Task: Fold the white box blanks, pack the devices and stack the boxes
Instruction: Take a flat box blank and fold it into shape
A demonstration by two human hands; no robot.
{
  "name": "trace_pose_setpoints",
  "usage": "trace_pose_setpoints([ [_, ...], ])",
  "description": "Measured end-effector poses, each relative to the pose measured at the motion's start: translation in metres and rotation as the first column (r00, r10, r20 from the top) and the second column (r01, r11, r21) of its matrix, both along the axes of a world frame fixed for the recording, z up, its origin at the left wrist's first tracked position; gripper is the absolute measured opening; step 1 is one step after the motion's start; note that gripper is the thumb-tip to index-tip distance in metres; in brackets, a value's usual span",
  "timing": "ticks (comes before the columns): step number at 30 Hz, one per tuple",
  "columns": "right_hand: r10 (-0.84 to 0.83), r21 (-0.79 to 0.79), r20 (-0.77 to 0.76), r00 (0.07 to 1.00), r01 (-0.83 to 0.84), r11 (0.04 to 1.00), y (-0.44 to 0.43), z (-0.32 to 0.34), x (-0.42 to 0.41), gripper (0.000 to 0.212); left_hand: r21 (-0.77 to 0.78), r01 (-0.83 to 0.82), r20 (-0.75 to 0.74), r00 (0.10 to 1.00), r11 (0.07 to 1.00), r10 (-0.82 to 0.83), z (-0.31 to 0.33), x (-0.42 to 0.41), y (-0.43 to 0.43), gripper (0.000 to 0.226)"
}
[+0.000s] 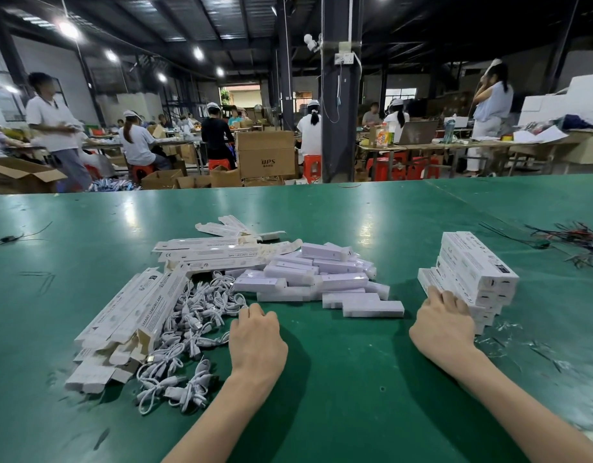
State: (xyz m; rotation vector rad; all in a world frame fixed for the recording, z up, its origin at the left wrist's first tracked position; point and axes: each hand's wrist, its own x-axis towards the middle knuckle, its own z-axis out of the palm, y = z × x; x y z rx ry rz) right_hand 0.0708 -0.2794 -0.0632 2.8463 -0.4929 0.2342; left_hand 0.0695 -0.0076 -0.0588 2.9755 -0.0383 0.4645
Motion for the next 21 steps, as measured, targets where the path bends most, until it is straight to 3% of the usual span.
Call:
trace_pose_setpoints([
  [6, -0.007, 0.018, 0.026, 1.0, 0.007, 1.0, 0.0, -0.001, 0.002, 0.045, 0.036, -0.059, -0.031, 0.998, 0.998, 0.06, 0.005, 0.011, 0.016, 0.03],
  [9, 0.014, -0.005, 0.04, 0.999, -0.014, 1.0, -0.003, -0.002, 0.0, 0.044, -0.013, -0.065, 0.024, 0.998, 0.998, 0.065, 0.013, 0.016, 0.025, 0.027],
  [13, 0.048, -0.026, 0.099, 0.994, -0.045, 0.999, -0.005, -0.004, -0.002, 0.037, -0.09, -0.288, 0.142, 0.944, 0.953, 0.298, 0.039, 0.034, 0.074, 0.026],
  [16, 0.045, -0.033, 0.124, 0.991, -0.041, 0.999, 0.002, -0.002, -0.003, 0.033, -0.081, -0.465, 0.03, 0.883, 0.882, 0.469, 0.044, 0.04, 0.112, 0.032],
  [21, 0.074, -0.07, 0.144, 0.987, -0.064, 0.995, 0.01, 0.001, -0.009, 0.034, -0.213, -0.505, -0.016, 0.858, 0.836, 0.514, 0.043, 0.038, 0.121, 0.036],
])
